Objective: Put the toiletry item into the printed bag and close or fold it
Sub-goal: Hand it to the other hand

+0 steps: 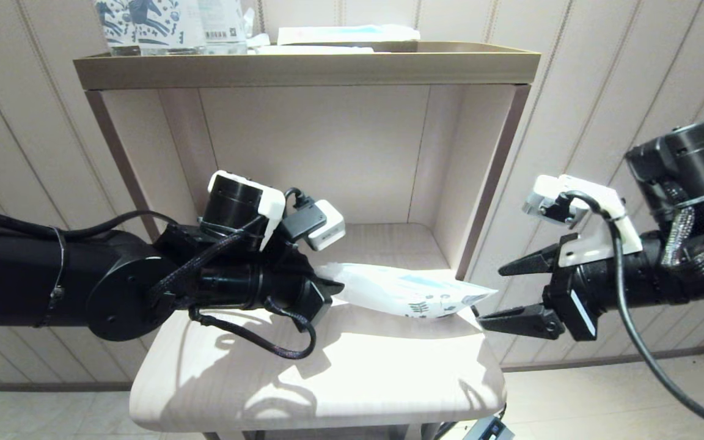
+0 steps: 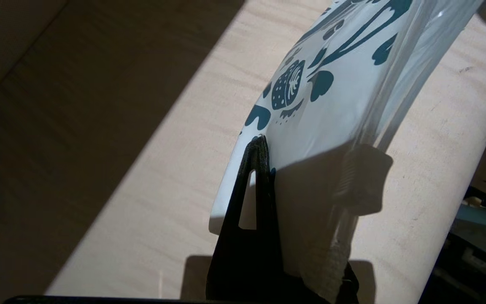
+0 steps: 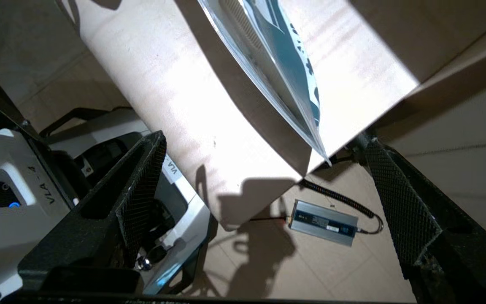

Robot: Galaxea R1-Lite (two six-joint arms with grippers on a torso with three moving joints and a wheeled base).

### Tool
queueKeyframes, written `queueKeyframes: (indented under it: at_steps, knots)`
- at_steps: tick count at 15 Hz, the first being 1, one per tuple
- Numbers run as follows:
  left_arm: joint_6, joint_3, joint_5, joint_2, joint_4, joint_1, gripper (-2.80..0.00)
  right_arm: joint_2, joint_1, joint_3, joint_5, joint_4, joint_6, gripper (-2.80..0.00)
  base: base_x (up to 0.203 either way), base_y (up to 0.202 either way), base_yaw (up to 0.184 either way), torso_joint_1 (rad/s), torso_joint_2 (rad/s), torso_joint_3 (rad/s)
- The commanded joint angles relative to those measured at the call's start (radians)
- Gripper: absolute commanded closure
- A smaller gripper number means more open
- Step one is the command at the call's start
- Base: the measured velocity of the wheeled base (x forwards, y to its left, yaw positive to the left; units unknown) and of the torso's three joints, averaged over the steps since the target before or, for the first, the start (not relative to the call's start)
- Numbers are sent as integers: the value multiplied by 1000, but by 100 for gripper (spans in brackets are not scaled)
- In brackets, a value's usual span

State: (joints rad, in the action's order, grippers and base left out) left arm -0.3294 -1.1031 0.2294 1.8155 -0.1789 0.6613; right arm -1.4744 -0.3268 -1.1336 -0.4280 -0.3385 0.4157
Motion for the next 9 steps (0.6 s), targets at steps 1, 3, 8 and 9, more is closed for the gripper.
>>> queueKeyframes:
  at_steps: [1, 3, 8, 9]
  knots:
    - [-1, -28, 10, 8, 26, -2, 0, -26, 24, 82, -100, 96, 22, -280, 0, 0, 0, 0, 0, 0]
    - [7, -61, 50, 5, 80, -5, 0, -48, 46, 97, -173, 103, 33, -280, 0, 0, 0, 0, 0, 0]
    - [10, -81, 57, 10, 93, -6, 0, -109, 56, 95, -188, 143, 68, -280, 0, 0, 0, 0, 0, 0]
    - [10, -81, 57, 10, 94, -6, 0, -121, 56, 92, -189, 145, 71, -280, 0, 0, 0, 0, 0, 0]
